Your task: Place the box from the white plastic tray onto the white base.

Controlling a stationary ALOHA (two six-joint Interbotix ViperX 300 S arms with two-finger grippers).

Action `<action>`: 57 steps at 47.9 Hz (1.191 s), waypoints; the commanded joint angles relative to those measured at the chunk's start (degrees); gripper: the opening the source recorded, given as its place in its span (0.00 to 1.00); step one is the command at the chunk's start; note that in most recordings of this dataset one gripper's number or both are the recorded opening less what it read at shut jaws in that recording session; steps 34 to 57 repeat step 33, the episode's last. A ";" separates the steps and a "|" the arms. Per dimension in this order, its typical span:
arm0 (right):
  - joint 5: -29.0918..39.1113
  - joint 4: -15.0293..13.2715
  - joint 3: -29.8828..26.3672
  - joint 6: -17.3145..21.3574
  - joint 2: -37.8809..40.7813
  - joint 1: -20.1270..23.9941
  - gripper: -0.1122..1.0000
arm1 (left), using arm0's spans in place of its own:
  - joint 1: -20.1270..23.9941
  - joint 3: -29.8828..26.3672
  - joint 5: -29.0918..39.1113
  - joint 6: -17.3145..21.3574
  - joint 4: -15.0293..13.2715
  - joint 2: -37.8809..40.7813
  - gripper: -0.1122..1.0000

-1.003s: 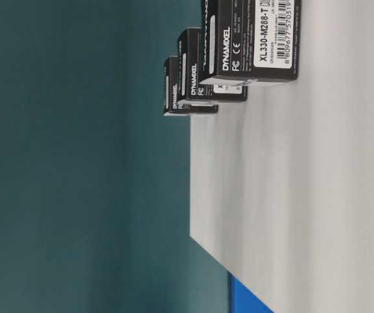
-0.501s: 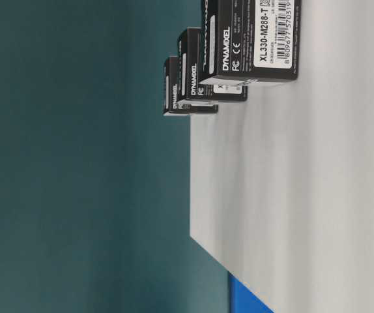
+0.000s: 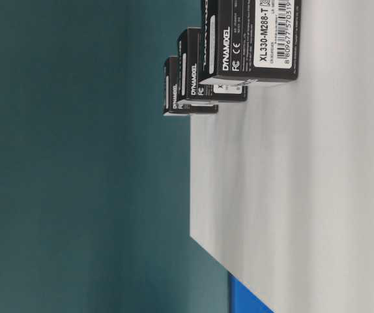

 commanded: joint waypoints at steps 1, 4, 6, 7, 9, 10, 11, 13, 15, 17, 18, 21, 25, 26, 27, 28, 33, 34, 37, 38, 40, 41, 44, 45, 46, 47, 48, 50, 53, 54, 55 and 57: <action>-0.44 0.18 -0.09 0.00 0.18 0.35 0.98 | -0.09 -1.32 -0.35 -0.09 0.09 0.35 0.04; -0.44 0.09 0.00 0.00 0.18 0.44 0.98 | -0.09 -1.23 -0.26 -0.09 0.00 0.26 0.04; -0.35 0.09 -0.09 0.00 0.18 0.53 0.98 | -0.09 -1.32 -0.26 -0.09 0.09 0.18 0.04; -0.35 0.09 0.00 0.00 0.18 0.53 0.98 | -0.09 -1.23 -0.26 -0.09 0.09 0.18 0.04; -0.44 0.09 0.00 0.00 0.18 0.70 0.98 | -0.09 -1.23 -0.26 -0.09 0.00 0.09 0.04; -0.35 0.09 0.00 0.00 0.18 0.79 0.98 | -0.09 -1.23 -0.26 -0.09 0.09 0.09 0.04; -0.35 0.09 0.00 0.00 0.18 0.79 0.98 | -0.09 -1.23 -0.26 -0.09 0.00 0.00 0.04; -0.35 0.09 0.00 0.00 0.18 0.97 0.98 | -0.09 -1.14 -0.26 -0.09 0.09 0.00 0.04; -0.26 0.09 0.00 0.00 0.18 1.05 0.98 | -0.09 -1.14 -0.26 -0.09 0.00 0.00 0.04; -0.26 0.09 0.00 0.00 0.18 1.05 0.98 | -0.09 -1.14 -0.26 -0.09 0.09 0.00 0.04; -0.26 0.09 0.00 0.00 0.18 1.14 0.98 | -0.09 -1.05 -0.26 -0.09 0.09 0.00 0.04; -0.62 0.09 0.00 0.00 0.18 1.32 0.98 | -0.09 -0.88 -0.26 -0.09 0.09 0.00 0.04; -0.79 0.09 0.00 -0.09 0.18 1.41 0.98 | -0.09 -0.70 -0.26 -0.09 0.09 0.00 0.04; -0.70 0.09 0.00 0.00 0.18 1.41 0.98 | -0.09 -0.70 -0.26 -0.09 0.00 0.00 0.04; -0.70 0.09 0.00 0.00 0.18 1.41 0.98 | -0.09 -0.62 -0.26 -0.09 0.09 0.00 0.04; -0.70 0.09 0.00 0.00 0.18 1.41 0.98 | -0.09 -0.62 -0.35 -0.18 0.00 0.00 0.04; -0.70 0.09 0.09 0.35 0.18 1.41 0.98 | -0.26 -0.44 -0.26 -0.97 0.00 0.00 0.04; -0.70 0.09 0.09 0.35 0.18 1.41 0.98 | -0.26 -0.44 -0.26 -0.97 0.00 0.00 0.04; -0.70 0.09 0.09 0.35 0.18 1.41 0.98 | -0.26 -0.44 -0.26 -0.97 0.00 0.00 0.04; -0.70 0.09 0.09 0.35 0.18 1.41 0.98 | -0.26 -0.44 -0.26 -0.97 0.00 0.00 0.04; -0.70 0.09 0.09 0.35 0.18 1.41 0.98 | -0.26 -0.44 -0.26 -0.97 0.00 0.00 0.04; -0.70 0.09 0.09 0.35 0.18 1.41 0.98 | -0.26 -0.44 -0.26 -0.97 0.00 0.00 0.04; -0.70 0.09 0.09 0.35 0.18 1.41 0.98 | -0.26 -0.44 -0.26 -0.97 0.00 0.00 0.04; -0.70 0.09 0.09 0.35 0.18 1.41 0.98 | -0.26 -0.44 -0.26 -0.97 0.00 0.00 0.04; -0.70 0.09 0.09 0.35 0.18 1.41 0.98 | -0.26 -0.44 -0.26 -0.97 0.00 0.00 0.04; -0.70 0.09 0.09 0.35 0.18 1.41 0.98 | -0.26 -0.44 -0.26 -0.97 0.00 0.00 0.04; -0.70 0.09 0.09 0.35 0.18 1.41 0.98 | -0.26 -0.44 -0.26 -0.97 0.00 0.00 0.04; -0.70 0.09 0.09 0.35 0.18 1.41 0.98 | -0.26 -0.44 -0.26 -0.97 0.00 0.00 0.04; -0.70 0.09 0.09 0.35 0.18 1.41 0.98 | -0.26 -0.44 -0.26 -0.97 0.00 0.00 0.04; -0.70 0.09 0.09 0.35 0.18 1.41 0.98 | -0.26 -0.44 -0.26 -0.97 0.00 0.00 0.04; -0.70 0.09 0.09 0.35 0.18 1.41 0.98 | -0.26 -0.44 -0.26 -0.97 0.00 0.00 0.04; -0.70 0.09 0.09 0.35 0.18 1.41 0.98 | -0.26 -0.44 -0.26 -0.97 0.00 0.00 0.04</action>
